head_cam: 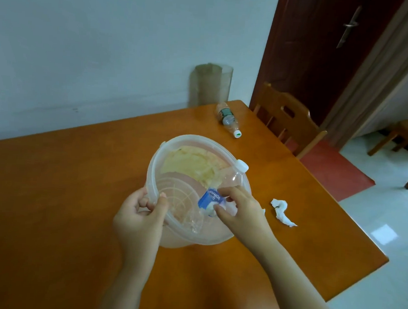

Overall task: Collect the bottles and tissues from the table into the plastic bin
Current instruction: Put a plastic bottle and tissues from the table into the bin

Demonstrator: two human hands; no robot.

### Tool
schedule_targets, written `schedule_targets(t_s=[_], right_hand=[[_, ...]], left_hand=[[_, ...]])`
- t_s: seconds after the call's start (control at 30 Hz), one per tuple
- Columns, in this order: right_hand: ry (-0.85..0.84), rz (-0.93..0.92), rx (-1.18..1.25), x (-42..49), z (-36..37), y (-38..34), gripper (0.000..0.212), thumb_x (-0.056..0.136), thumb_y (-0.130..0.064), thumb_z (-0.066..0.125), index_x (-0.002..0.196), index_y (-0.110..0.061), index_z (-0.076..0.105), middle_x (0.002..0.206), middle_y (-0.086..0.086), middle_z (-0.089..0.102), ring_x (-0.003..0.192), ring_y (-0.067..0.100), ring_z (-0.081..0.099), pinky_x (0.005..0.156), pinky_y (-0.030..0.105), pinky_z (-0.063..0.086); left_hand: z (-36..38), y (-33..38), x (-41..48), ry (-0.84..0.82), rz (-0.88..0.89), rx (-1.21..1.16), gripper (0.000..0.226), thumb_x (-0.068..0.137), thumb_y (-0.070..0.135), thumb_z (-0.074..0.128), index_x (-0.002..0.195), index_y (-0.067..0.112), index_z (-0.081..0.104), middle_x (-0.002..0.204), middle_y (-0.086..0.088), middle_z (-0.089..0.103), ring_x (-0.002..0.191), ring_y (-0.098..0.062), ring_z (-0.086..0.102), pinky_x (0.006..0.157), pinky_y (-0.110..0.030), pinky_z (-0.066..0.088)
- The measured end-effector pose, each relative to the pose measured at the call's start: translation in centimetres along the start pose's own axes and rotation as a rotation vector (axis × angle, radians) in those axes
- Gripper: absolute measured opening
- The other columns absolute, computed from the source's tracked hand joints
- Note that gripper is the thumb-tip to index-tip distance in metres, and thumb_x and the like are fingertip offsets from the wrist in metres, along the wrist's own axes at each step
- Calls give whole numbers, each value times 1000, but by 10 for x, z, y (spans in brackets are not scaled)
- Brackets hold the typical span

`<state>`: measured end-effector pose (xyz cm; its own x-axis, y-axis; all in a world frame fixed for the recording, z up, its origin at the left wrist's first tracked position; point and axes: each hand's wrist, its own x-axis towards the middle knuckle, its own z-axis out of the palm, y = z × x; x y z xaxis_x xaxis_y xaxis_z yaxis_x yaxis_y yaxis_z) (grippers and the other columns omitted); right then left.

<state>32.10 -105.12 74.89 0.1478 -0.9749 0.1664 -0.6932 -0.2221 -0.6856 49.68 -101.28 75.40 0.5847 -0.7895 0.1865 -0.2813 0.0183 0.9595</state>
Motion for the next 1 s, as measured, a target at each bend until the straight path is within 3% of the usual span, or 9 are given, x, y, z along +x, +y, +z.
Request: schedule_targets(t_s=[0.17, 0.47, 0.57, 0.67, 0.8, 1.0], right_hand=[[40, 11, 21, -2, -12, 15, 26, 82, -24, 61, 107, -22, 58, 95, -15, 50, 90, 1, 46, 69, 6, 34], [128, 143, -82, -2, -31, 90, 29, 81, -24, 62, 109, -18, 58, 101, -8, 54, 95, 9, 50, 75, 21, 38], [124, 237, -123, -1, -30, 125, 31, 81, -25, 62, 111, -16, 57, 106, -1, 57, 99, 17, 52, 76, 25, 42], [98, 296, -141, 6, -24, 151, 36, 81, -27, 62, 114, -16, 55, 113, 4, 57, 104, 19, 51, 79, 27, 42], [4, 341, -139, 19, -7, 178, 40, 80, -30, 63, 116, -16, 53, 113, 4, 52, 88, 14, 47, 70, 25, 37], [-92, 371, -139, 35, 25, 201, 45, 77, -32, 66, 118, -19, 52, 118, 5, 53, 107, 23, 49, 77, 32, 43]], left_hand=[[12, 2, 0, 25, 12, 24, 30, 79, 13, 73, 107, 5, 68, 62, 5, 61, 47, 3, 59, 44, -7, 44], [40, 1, 11, 74, -4, 52, 34, 81, 17, 71, 113, 5, 65, 64, -8, 62, 44, 3, 59, 45, -7, 45], [51, 0, 18, 82, -2, 86, 36, 82, 21, 70, 114, 7, 64, 69, -7, 64, 46, 2, 61, 46, -14, 49], [60, -1, 24, 75, 11, 97, 38, 82, 21, 70, 117, 9, 62, 72, -7, 64, 48, 1, 62, 46, -13, 49], [70, -4, 31, 66, 9, 139, 41, 83, 23, 69, 119, 5, 61, 73, -8, 62, 48, 1, 62, 46, -9, 46], [75, -2, 38, 68, 36, 182, 33, 84, 22, 68, 112, 5, 64, 69, -9, 61, 48, 1, 61, 44, -7, 43]])
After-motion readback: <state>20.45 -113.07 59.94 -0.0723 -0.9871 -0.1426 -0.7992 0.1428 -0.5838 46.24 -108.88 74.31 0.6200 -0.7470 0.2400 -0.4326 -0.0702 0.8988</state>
